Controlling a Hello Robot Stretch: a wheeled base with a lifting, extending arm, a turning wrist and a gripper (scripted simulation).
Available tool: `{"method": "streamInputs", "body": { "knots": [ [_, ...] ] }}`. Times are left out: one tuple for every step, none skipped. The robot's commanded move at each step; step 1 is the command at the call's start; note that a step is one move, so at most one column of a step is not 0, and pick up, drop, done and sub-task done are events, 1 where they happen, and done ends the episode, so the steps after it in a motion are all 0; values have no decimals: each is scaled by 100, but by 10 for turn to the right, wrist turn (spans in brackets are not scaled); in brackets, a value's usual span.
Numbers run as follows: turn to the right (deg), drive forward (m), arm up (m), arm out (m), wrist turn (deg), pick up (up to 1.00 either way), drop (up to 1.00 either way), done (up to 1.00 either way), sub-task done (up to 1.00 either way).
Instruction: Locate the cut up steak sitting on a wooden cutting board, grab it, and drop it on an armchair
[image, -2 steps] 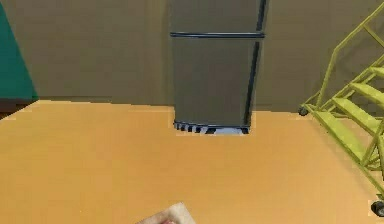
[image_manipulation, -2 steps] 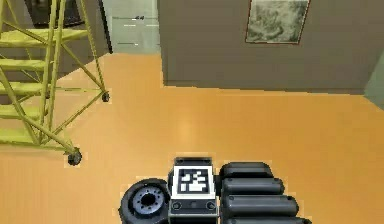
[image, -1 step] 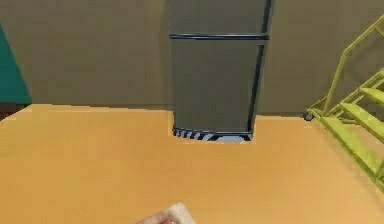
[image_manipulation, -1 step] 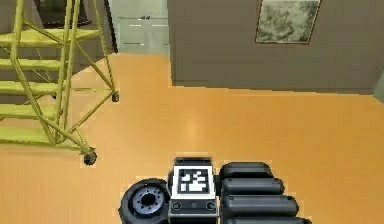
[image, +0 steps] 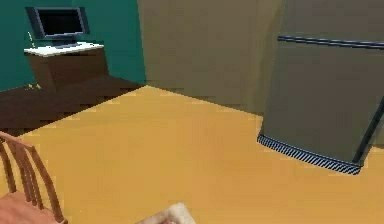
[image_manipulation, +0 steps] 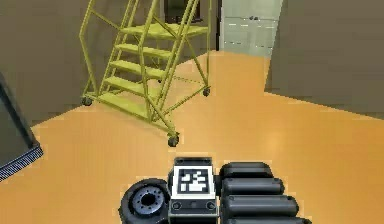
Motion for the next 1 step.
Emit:
{"method": "streamInputs", "body": {
  "knots": [
    [0, 60, 0, 0, 0, 0, 0, 0, 0]
  ]
}}
